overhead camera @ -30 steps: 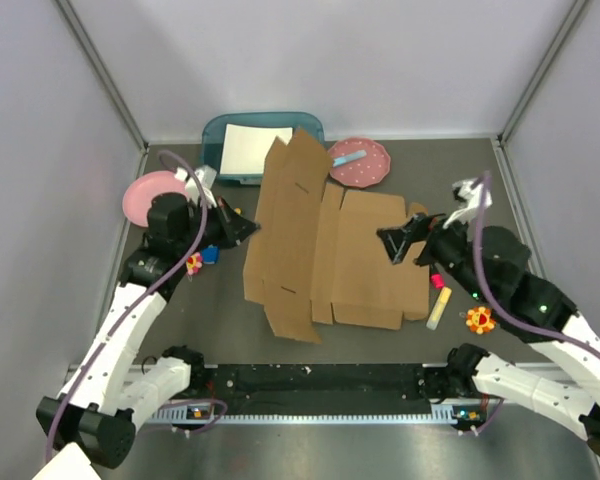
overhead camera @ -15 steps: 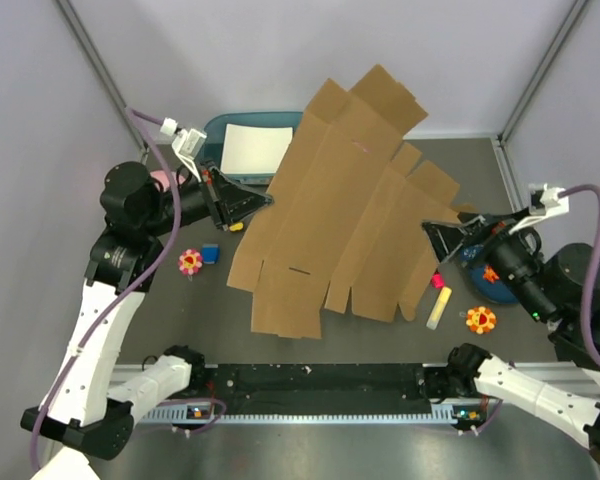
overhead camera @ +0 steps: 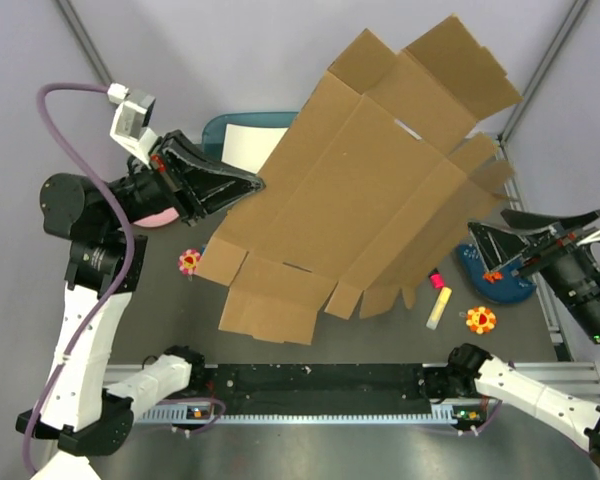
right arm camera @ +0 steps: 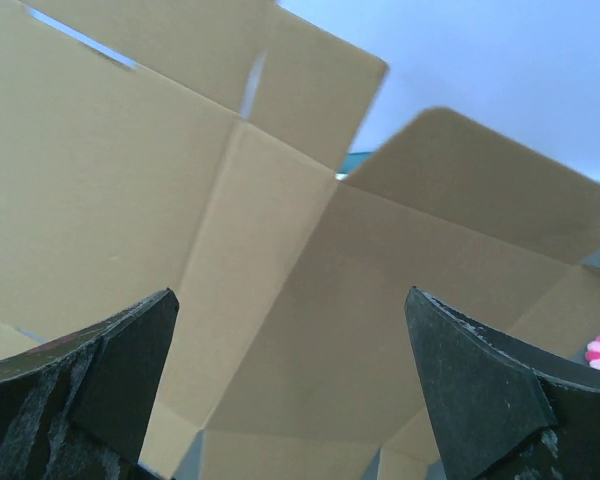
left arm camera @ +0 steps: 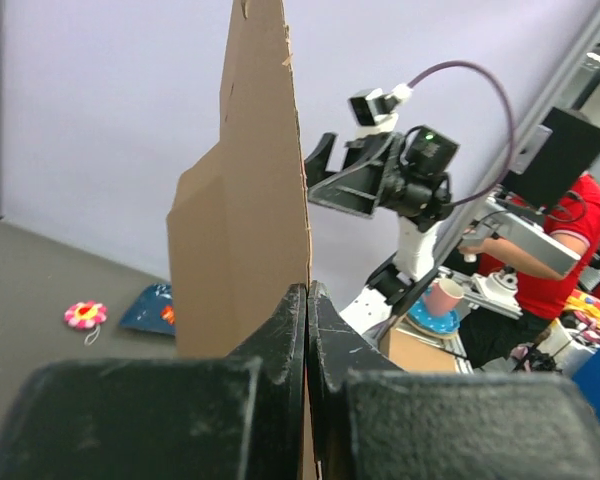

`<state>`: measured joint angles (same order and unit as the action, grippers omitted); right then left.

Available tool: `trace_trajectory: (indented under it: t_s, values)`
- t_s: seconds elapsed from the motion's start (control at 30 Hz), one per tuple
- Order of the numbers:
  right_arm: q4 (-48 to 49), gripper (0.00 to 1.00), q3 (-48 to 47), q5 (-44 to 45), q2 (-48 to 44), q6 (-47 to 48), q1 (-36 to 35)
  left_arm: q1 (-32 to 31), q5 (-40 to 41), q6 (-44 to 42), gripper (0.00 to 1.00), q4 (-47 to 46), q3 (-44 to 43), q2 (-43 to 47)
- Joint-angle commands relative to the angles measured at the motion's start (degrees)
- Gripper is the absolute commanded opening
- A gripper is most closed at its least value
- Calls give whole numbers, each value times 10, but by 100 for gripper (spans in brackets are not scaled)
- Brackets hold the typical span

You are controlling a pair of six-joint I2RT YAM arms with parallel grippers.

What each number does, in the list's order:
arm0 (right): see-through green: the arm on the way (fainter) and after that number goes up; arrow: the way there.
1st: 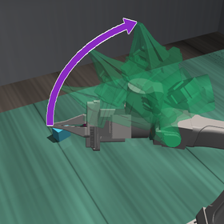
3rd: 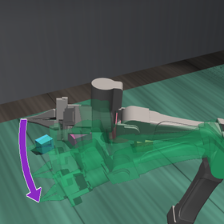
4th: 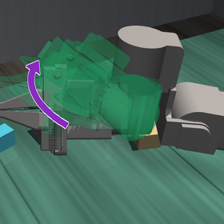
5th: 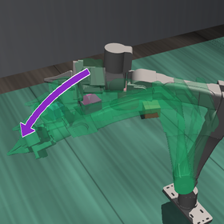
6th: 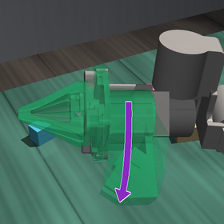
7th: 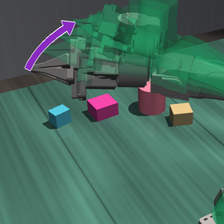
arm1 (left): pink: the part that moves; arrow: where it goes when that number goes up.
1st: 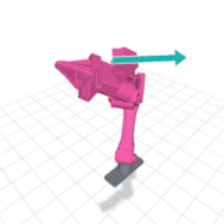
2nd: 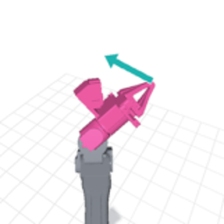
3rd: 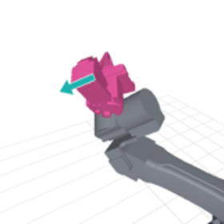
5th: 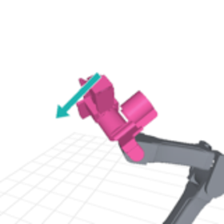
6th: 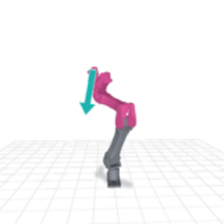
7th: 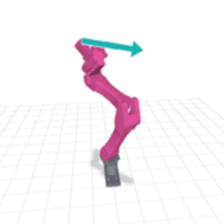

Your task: Fold the paper box

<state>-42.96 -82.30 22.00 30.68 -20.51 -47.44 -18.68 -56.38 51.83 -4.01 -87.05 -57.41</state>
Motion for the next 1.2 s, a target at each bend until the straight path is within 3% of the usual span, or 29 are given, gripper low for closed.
trace_trajectory:
  t_s: [0.0,0.17,0.4,0.47,0.67,0.77,0.87,0.9,0.93,1.0,1.1,1.17]
  values:
    - [-21,98,-20,-7,-4,15,3,-8,-18,73,0,-90,-32,19]
    - [-23,98,-42,-47,-14,18,3,-8,0,-44,0,60,0,23]
    - [-23,98,-47,-153,-18,28,3,-8,-30,-135,0,130,91,-86]
    - [-23,98,-35,-158,-18,27,3,-8,-22,-188,0,187,75,-124]
    - [-22,99,8,-133,-25,25,2,-6,-4,-270,0,237,-1,-293]
    - [-23,99,16,-130,-19,20,3,7,-9,-261,0,244,-69,-380]
    - [-24,99,23,-130,-19,19,3,16,2,-254,25,246,-113,-430]
    - [-24,99,25,-129,-19,19,3,20,18,-253,45,246,-119,-431]
    - [-26,99,28,-129,-22,19,3,22,28,-252,54,246,-124,-430]
    - [-26,99,34,-120,-24,19,3,25,62,-256,66,243,-121,-411]
    - [-25,99,45,-113,-25,21,3,31,107,-257,73,233,-99,-374]
    - [-25,99,52,-108,-20,21,3,34,183,-254,73,233,-70,-335]
